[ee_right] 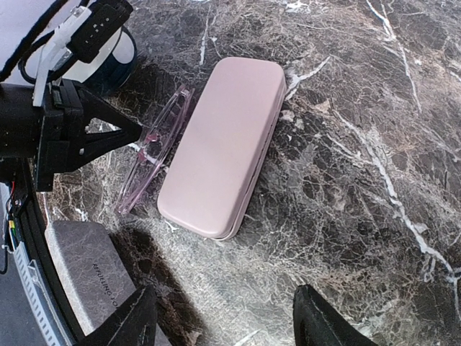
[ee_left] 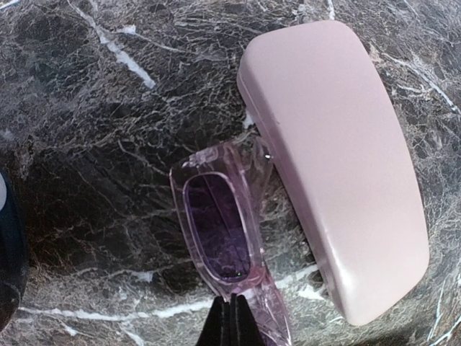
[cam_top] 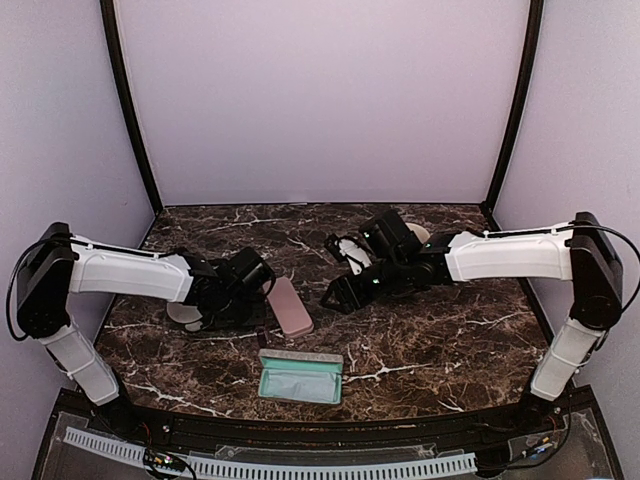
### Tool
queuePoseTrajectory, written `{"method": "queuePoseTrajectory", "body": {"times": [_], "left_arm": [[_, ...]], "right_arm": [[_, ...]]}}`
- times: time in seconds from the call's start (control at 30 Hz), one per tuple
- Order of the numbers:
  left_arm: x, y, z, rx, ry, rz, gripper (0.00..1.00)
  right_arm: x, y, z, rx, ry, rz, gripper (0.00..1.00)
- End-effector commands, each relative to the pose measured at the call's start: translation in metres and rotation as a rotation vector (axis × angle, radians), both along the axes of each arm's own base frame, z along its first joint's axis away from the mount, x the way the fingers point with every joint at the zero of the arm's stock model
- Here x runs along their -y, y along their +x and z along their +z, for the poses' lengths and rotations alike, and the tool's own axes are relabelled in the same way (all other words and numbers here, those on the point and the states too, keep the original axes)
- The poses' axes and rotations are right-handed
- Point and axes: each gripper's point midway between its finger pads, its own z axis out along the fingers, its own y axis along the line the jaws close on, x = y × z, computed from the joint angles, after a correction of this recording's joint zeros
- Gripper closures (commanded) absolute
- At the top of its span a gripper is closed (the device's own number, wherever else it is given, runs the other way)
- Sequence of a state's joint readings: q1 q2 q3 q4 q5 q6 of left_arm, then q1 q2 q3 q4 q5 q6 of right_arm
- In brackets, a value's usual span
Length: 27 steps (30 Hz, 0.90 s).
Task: Organize the sunglasses
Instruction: Pick up the sunglasses from the center of the board.
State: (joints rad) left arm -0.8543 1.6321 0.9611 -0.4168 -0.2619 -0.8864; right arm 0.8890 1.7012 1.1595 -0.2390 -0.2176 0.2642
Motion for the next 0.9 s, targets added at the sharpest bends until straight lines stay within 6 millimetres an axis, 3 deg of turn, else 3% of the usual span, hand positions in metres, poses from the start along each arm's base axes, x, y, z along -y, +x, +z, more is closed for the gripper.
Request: {"method": "queuePoseTrajectory", "body": {"times": [0.0, 0.27, 0.47, 0.6, 0.87], "left_arm": [[-0.002, 0.000, 0.010, -0.007, 0.023, -0.016, 0.98], [0.009, 0.009, 0.010, 0.019, -0.038, 0.025, 0.69], [0.008, 0.017, 0.003, 0.019, 0.039, 0.016, 0.56], [0.011, 0.023, 0.000, 0.014, 0.074, 0.004, 0.56], [0.002, 0.025, -0.001, 0.012, 0.145, 0.010, 0.78]], "right_arm": [[-0.007, 0.007, 0.012, 0.019, 0.033, 0.000, 0.35], [-0.008, 0.007, 0.010, 0.014, 0.029, 0.007, 0.35], [-0.008, 0.007, 0.009, 0.012, 0.023, 0.014, 0.35], [-0.007, 0.007, 0.009, 0.014, 0.018, 0.013, 0.35], [-0.007, 0.006, 0.008, 0.009, 0.017, 0.016, 0.35]]}}
